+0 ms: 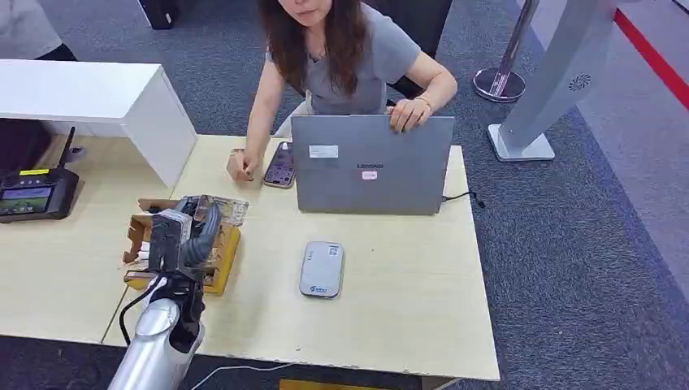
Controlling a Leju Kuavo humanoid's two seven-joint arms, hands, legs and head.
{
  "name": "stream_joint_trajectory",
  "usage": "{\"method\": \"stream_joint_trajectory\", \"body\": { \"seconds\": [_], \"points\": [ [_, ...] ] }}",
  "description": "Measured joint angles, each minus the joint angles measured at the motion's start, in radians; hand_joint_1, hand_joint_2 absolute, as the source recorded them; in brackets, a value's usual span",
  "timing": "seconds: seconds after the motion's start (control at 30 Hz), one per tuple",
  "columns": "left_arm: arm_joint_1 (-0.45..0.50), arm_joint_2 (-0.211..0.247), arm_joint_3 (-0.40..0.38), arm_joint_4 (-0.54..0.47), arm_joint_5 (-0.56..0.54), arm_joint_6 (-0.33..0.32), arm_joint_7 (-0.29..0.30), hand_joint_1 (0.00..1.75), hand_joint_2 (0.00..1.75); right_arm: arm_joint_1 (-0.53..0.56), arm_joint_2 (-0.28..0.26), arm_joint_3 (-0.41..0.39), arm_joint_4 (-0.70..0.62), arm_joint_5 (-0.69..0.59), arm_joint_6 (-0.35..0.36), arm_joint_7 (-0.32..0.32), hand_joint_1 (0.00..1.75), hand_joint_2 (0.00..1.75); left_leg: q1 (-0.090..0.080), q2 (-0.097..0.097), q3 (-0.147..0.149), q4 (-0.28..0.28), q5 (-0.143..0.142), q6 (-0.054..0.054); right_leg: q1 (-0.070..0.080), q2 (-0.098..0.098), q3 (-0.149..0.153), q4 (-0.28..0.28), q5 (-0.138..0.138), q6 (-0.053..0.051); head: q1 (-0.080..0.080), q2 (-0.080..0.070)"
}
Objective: Pass the card to the sensor for recognition and then transmit it.
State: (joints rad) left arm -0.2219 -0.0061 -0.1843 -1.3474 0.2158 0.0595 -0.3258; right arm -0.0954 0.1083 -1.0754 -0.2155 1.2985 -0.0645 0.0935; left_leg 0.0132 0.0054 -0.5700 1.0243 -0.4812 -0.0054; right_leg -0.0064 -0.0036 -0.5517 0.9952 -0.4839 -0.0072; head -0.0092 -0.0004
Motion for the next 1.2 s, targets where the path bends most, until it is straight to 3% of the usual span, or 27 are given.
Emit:
{"method": "stream_joint_trajectory", "body": {
  "seconds": [0.4, 0.83, 0.93, 1.03, 1.2],
  "points": [
    [0.003, 0.000, 0.007, 0.088, 0.146, -0.100, 0.041, 1.75, 1.75, -0.003, 0.000, 0.016, 0.004, 0.005, 0.000, 0.001, 0.00, 1.75, 0.000, 0.000, 0.000, 0.000, 0.000, 0.000, 0.000, 0.000, 0.000, 0.000, 0.000, 0.000, 0.000, 0.000],
    [-0.010, 0.000, 0.019, 0.176, 0.163, -0.105, 0.043, 1.75, 1.75, -0.006, 0.004, 0.029, 0.005, 0.013, 0.002, 0.011, 0.00, 1.75, 0.000, -0.001, 0.000, 0.000, 0.000, 0.000, 0.000, 0.000, 0.000, 0.000, 0.000, 0.000, 0.000, 0.000],
    [-0.020, 0.000, 0.023, 0.193, 0.132, -0.082, 0.032, 1.75, 1.75, -0.007, 0.005, 0.030, 0.005, 0.019, 0.003, 0.012, 0.00, 1.75, 0.000, 0.000, 0.000, 0.000, 0.000, 0.000, 0.000, 0.000, 0.000, 0.000, 0.000, 0.000, 0.000, 0.000],
    [-0.027, 0.000, 0.021, 0.208, 0.031, -0.047, -0.014, 1.75, 1.75, -0.007, 0.006, 0.032, 0.005, 0.019, 0.005, 0.014, 0.00, 1.75, 0.000, 0.000, 0.000, 0.000, 0.000, 0.000, 0.000, 0.000, 0.000, 0.000, 0.000, 0.000, 0.000, 0.000],
    [-0.042, -0.004, -0.008, 0.198, -0.071, -0.070, -0.034, 1.75, 1.75, -0.008, 0.006, 0.047, 0.007, 0.019, 0.015, 0.015, 0.00, 1.75, 0.000, -0.001, 0.000, 0.000, 0.000, 0.000, 0.000, -0.001, 0.000, 0.000, 0.000, 0.000, 0.000, 0.000]
  ]
}}
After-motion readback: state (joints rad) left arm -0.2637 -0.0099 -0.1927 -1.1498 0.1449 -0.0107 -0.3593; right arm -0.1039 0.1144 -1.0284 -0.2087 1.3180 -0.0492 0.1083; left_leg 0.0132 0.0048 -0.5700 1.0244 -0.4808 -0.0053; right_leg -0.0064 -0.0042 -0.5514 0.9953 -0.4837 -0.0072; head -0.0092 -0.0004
